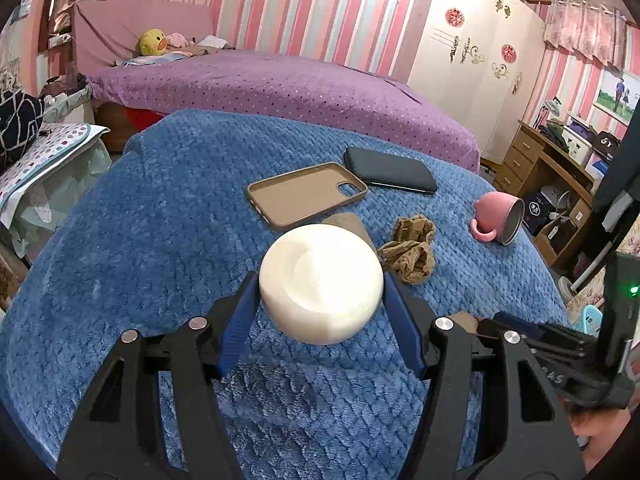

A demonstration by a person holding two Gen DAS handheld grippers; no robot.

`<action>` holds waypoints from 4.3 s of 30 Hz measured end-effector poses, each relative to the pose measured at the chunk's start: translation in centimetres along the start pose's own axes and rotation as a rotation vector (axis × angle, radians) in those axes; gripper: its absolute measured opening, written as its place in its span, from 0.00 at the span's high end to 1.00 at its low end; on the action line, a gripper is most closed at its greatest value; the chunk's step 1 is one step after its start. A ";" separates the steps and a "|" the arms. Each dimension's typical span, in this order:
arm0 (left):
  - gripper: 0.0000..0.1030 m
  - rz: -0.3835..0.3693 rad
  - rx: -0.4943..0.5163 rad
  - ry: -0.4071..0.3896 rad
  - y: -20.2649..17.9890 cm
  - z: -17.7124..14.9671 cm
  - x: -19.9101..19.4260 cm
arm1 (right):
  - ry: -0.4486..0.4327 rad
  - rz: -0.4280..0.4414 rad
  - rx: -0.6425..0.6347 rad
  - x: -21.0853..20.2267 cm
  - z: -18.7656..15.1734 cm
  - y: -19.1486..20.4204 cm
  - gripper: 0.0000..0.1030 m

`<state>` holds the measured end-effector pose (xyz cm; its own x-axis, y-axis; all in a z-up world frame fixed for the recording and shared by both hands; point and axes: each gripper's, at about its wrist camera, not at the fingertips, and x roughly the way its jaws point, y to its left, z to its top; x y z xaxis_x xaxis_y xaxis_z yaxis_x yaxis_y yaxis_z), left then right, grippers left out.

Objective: Collect trash

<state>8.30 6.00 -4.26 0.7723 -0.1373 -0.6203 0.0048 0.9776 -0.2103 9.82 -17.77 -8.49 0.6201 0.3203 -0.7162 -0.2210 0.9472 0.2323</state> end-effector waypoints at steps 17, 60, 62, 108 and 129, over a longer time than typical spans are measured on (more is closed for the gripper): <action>0.41 -0.003 0.005 -0.005 -0.3 -0.1 -0.1 | -0.206 -0.012 0.040 -5.7 1.5 -0.6 0.97; 0.41 -0.139 0.129 -0.068 -11.8 -1.7 -3.2 | -0.422 -0.034 -0.029 -17.3 0.2 -3.6 0.98; 0.41 -0.140 0.127 -0.069 -11.8 -1.6 -3.2 | -0.428 -0.047 -0.020 -17.5 0.3 -3.7 0.98; 0.41 -0.464 0.367 -0.052 -36.4 -4.0 -5.6 | -0.546 -0.395 0.292 -31.4 -5.3 -21.3 0.97; 0.24 -0.390 0.389 -0.012 -34.7 -4.8 -3.9 | -0.607 -0.392 0.337 -32.4 -6.0 -23.5 0.45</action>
<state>2.12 -28.12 1.81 0.6733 -0.5013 -0.5435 0.5248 0.8418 -0.1264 -9.58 -50.47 5.34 0.9286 -0.1769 -0.3262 0.2775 0.9147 0.2937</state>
